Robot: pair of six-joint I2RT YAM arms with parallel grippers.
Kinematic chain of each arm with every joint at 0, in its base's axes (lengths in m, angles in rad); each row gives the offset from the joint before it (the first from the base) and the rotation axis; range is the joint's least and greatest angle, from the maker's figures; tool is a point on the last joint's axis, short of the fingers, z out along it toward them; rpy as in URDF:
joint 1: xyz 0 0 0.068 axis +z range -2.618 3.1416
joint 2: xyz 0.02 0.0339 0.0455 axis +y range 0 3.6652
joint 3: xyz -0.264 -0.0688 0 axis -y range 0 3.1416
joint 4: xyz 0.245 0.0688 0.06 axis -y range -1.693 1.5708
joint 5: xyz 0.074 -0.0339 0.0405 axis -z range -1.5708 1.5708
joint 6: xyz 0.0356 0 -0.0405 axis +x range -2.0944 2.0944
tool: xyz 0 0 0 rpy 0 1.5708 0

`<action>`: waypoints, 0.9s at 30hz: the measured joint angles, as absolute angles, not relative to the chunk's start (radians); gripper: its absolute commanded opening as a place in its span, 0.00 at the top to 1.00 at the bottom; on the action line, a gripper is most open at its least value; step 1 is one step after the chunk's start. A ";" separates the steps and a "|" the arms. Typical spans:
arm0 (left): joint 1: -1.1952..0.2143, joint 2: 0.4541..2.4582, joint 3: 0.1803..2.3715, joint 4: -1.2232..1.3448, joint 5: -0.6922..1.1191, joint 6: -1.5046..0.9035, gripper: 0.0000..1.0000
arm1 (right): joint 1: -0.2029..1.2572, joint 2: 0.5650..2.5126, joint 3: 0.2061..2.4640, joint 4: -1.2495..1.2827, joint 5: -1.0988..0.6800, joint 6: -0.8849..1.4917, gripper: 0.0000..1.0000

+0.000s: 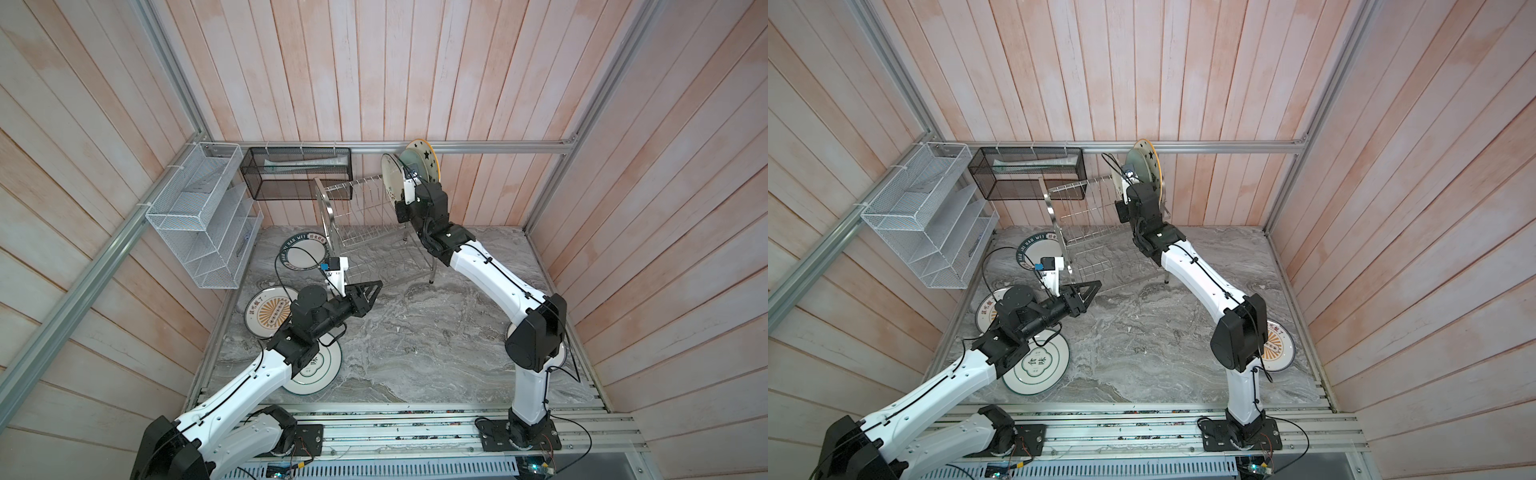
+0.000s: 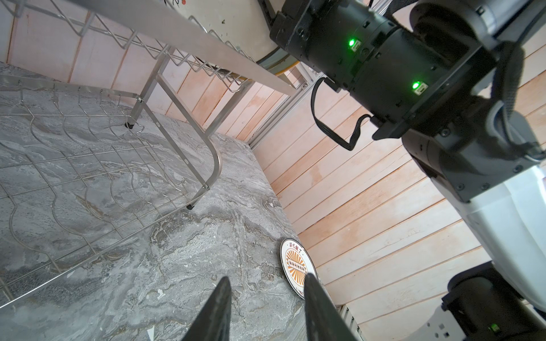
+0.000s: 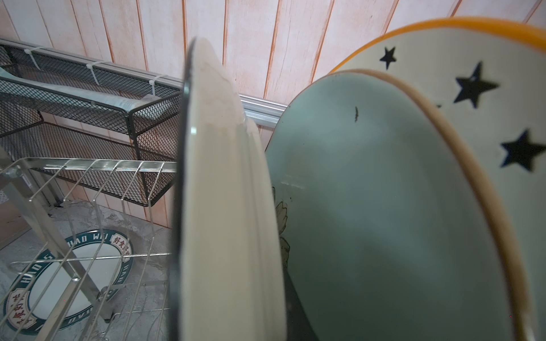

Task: Load plates into a dish rack
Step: Place the plate on the dish rack.

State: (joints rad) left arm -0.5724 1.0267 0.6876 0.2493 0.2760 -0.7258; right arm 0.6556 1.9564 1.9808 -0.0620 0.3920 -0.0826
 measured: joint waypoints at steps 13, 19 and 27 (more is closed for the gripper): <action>-0.572 1.026 0.688 0.246 0.276 -0.726 0.58 | 0.656 1.954 2.017 0.012 0.393 -0.079 0.73; -0.572 1.026 0.688 0.246 0.276 -0.726 0.58 | 0.655 1.953 2.017 0.026 0.397 -0.080 0.62; -0.572 1.026 0.688 0.246 0.276 -0.726 0.58 | 0.654 1.953 2.019 0.037 0.399 -0.083 0.49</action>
